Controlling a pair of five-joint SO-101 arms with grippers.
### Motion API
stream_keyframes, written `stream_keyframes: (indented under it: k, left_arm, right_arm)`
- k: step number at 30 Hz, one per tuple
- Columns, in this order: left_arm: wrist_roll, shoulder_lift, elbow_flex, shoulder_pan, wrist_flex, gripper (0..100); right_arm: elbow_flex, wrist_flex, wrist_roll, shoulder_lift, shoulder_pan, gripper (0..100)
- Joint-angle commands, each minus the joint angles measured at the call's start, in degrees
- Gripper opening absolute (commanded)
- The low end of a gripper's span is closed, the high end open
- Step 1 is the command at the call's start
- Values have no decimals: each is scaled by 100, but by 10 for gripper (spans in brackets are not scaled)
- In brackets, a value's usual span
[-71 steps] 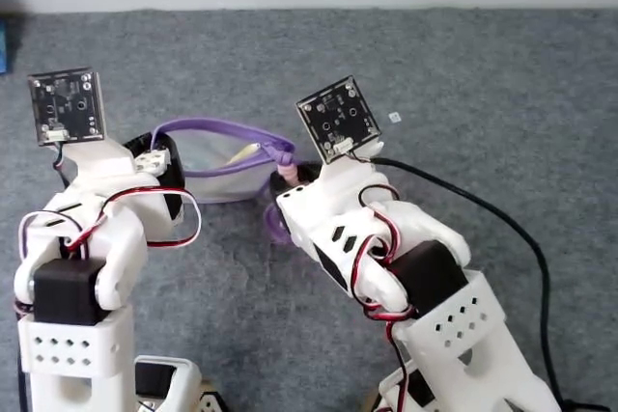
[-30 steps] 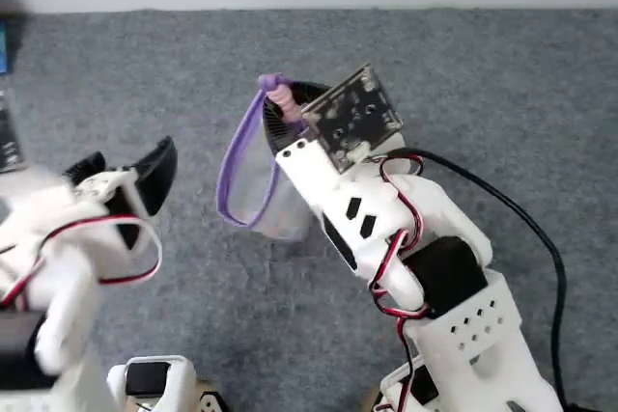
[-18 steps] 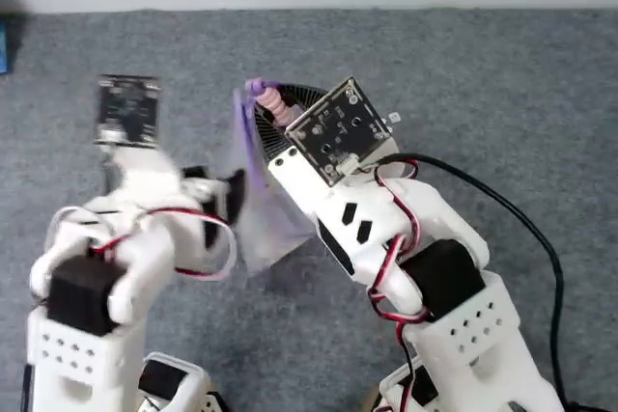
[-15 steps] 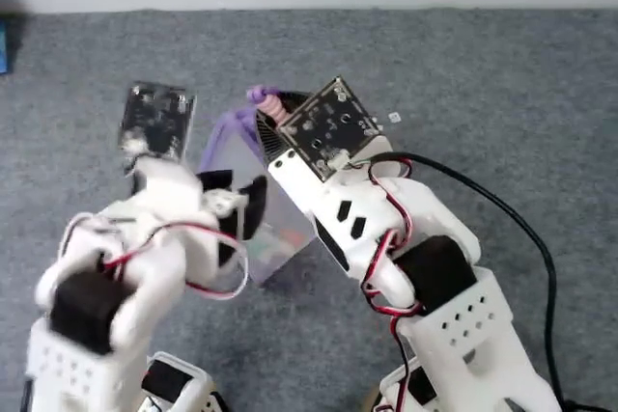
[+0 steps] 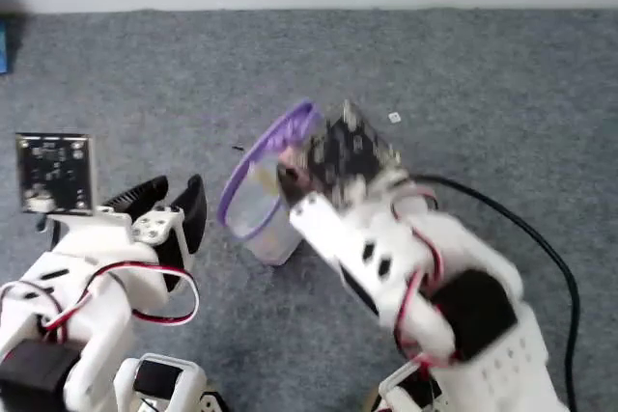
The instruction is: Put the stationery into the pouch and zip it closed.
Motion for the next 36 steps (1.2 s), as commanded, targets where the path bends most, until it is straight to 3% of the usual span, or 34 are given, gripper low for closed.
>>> stream_keyframes:
  k: [1, 10, 15, 23, 32, 36]
  left_arm:
    - [-26, -26, 391, 290, 9, 126]
    - [0, 18, 488, 1495, -229, 123]
    - [0, 18, 479, 1723, -237, 123]
    - [0, 18, 505, 1732, -237, 123]
    - [-26, -26, 470, 1670, -316, 123]
    - [-35, -26, 198, 1116, -290, 126]
  right_arm:
    - [-220, -268, 9, -48, 92, 7]
    - [-237, -2299, 149, 637, 426, 7]
    - [-299, -2800, 501, 822, 312, 7]
    - [-519, -374, 273, 813, -251, 7]
    - [-519, 963, -853, 804, -453, 7]
    - [-484, 1464, -1248, 804, -576, 7]
